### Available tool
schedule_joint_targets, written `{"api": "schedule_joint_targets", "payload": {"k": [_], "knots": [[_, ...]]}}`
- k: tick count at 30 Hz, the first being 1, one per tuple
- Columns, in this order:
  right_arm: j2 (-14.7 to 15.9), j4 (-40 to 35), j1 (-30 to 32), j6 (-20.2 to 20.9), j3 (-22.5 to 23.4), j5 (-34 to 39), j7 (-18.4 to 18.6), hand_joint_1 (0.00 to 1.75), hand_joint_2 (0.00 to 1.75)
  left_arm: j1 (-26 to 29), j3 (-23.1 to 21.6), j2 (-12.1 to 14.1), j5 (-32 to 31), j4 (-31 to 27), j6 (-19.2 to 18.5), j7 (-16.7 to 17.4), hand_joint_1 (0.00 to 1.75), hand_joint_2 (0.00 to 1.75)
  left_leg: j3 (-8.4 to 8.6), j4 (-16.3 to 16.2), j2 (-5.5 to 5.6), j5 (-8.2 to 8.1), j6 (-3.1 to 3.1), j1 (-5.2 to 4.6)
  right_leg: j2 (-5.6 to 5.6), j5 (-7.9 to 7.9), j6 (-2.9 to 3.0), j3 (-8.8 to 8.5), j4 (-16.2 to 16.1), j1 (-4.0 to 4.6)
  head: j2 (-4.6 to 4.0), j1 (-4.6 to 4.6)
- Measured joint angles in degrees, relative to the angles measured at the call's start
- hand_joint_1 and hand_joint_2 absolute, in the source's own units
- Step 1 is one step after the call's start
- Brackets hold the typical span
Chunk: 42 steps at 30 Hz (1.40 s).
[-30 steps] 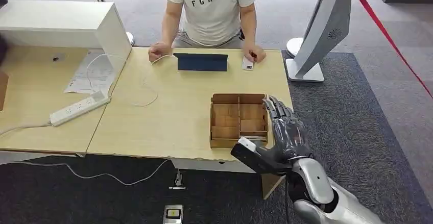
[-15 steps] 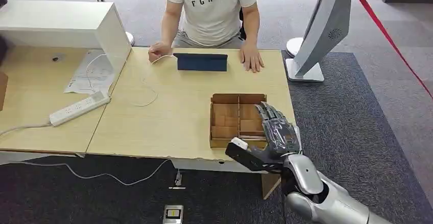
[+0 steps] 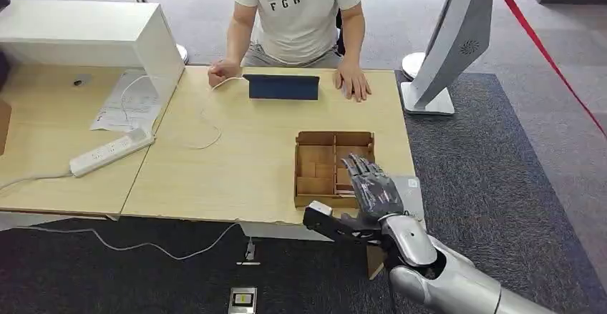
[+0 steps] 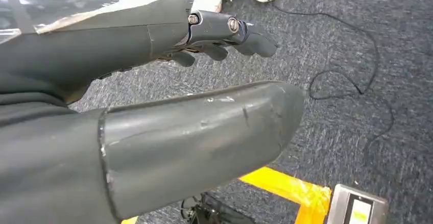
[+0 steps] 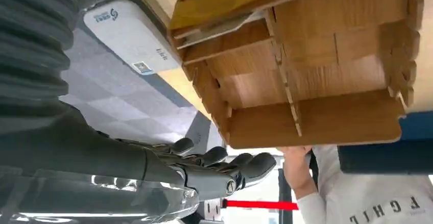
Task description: Pass the card to the sensor for recognition and then transmit it.
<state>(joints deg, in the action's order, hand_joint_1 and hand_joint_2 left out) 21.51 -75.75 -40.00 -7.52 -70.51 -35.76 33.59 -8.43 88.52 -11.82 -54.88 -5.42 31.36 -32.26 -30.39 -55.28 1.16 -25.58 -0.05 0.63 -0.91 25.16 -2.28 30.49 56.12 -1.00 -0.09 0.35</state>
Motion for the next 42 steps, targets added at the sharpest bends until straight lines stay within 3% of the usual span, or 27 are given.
{"api": "schedule_joint_targets", "payload": {"k": [10, 42], "knots": [[-0.6, 2.5, -1.2, 0.9, -1.6, 1.1, 0.2, 0.0, 1.75, 0.0, 0.0, 0.3, 0.8, 0.0, -0.1, -0.3, 0.0, 0.0, 0.01, 0.0, 0.0, 0.01, 0.0, 0.0, 0.0, 0.0, 0.0, 0.0, 0.0, 0.0, 0.0, 0.02], [-0.5, 9.2, -1.5, -1.8, -2.1, 3.2, -0.1, 0.0, 1.75, 0.0, 0.0, 1.1, 0.0, 0.0, -0.2, -0.2, 0.0, 0.0, 0.01, 0.0, 0.0, 0.0, 0.0, 0.0, 0.0, 0.0, 0.0, 0.0, 0.0, 0.0, 0.0, 0.0]]}}
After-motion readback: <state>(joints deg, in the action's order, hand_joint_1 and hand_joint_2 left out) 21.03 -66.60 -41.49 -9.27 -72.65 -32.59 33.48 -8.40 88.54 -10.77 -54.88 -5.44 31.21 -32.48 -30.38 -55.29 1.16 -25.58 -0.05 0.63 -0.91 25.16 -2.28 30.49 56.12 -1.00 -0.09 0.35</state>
